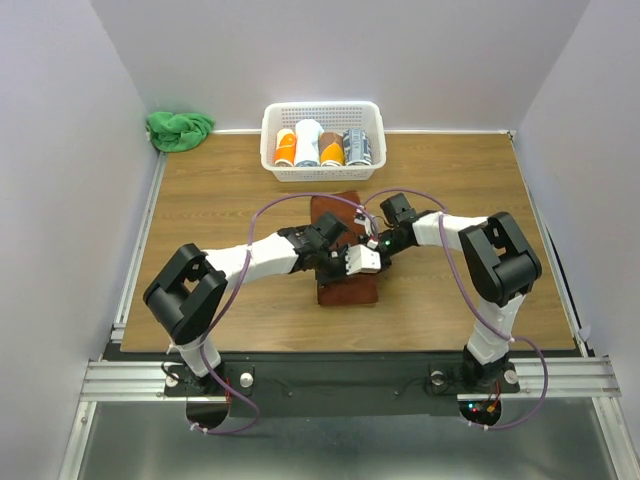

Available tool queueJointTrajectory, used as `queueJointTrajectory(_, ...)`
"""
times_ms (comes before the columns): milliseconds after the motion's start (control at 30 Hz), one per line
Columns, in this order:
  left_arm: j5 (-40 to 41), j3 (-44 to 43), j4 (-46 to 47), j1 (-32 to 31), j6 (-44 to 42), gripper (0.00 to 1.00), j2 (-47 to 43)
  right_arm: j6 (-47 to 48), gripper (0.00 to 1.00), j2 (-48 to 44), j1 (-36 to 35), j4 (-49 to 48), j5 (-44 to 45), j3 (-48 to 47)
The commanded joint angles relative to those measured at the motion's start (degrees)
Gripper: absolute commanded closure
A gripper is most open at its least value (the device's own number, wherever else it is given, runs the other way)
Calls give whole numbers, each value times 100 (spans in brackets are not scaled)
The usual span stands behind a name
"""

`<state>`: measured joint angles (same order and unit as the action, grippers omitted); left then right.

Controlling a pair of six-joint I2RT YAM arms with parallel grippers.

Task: Roll the towels
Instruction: Roll the towel

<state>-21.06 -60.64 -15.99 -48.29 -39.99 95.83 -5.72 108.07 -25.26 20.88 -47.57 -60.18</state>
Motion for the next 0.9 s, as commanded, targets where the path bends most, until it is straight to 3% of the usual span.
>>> queueJointTrajectory(0, 32, 26, 438, 48, -71, 100, 49, 176, 85, -251, -50, 65, 692, -256)
queueJointTrajectory(33, 23, 35, 482, 48, -71, 100, 76, 193, 83, -286, -32, 74, 792, -292)
queueJointTrajectory(167, -12, 140, 623, 48, -106, 100, 146, 220, 61, -655, 99, 126, 1188, -406)
queueJointTrajectory(233, -30, 167, 614, 57, -123, 100, 173, 246, 57, -874, 117, 144, 1311, -441)
queueJointTrajectory(433, -65, 202, 667, 57, -176, 100, 252, 308, 57, -1113, 161, 372, 1294, -617)
queueJointTrajectory(667, -74, 202, 667, 74, -211, 100, 278, 719, 60, -1131, 196, 846, 179, -486)
queueJointTrajectory(867, -91, 105, 597, 127, -211, 98, 357, 1098, 59, -894, 196, 909, 19, -240)
